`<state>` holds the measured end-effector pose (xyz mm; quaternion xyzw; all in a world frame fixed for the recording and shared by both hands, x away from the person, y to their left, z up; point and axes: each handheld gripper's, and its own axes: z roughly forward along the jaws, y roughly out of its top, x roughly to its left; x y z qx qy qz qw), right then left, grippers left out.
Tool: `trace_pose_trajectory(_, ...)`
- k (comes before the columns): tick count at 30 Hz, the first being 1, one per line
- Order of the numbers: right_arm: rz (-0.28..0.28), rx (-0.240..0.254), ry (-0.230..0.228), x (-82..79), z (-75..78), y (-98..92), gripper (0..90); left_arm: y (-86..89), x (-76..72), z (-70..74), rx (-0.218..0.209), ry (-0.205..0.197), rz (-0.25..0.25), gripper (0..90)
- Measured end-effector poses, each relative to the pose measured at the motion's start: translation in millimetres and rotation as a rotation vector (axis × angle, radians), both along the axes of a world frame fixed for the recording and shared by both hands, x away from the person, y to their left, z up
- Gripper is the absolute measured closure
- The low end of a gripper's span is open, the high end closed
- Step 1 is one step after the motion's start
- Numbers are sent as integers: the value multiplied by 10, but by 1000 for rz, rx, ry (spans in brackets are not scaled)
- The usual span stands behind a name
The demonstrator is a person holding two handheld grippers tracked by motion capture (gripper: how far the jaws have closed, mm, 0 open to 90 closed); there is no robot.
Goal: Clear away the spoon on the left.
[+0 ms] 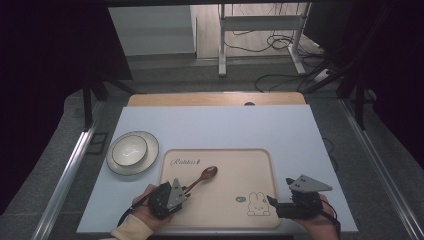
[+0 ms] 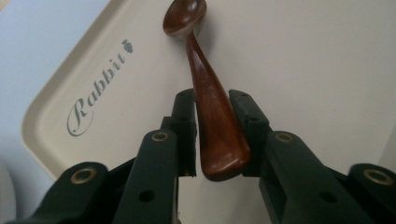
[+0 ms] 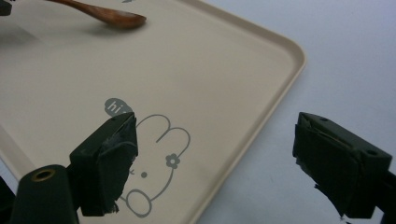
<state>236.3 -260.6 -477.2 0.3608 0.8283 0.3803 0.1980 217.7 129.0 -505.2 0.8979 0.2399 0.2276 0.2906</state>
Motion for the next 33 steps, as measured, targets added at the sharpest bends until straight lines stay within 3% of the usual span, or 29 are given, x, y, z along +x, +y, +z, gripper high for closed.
trace_pose_trajectory(4,-4,0,-3,0,1,-3,143,0,13,16,-23,13,11,613)
trace_pose_trajectory(6,-7,1,-5,-1,3,-5,144,8,30,21,-54,53,8,502)
trace_pose_trajectory(8,-5,-3,-3,1,-1,-7,144,14,26,27,-82,58,23,380)
trace_pose_trajectory(9,-5,-3,-3,1,-1,-7,144,18,27,35,-94,61,29,380)
trace_pose_trajectory(10,-4,-3,-3,0,1,-1,143,25,30,48,-107,62,36,314)
trace_pose_trajectory(14,-4,-4,-2,1,-1,0,144,55,37,98,-160,66,55,285)
trace_pose_trajectory(26,-6,-4,-5,10,-5,-11,143,234,58,290,-254,56,120,257)
trace_pose_trajectory(33,-11,-2,-6,-2,0,-27,144,361,75,336,-285,54,173,252)
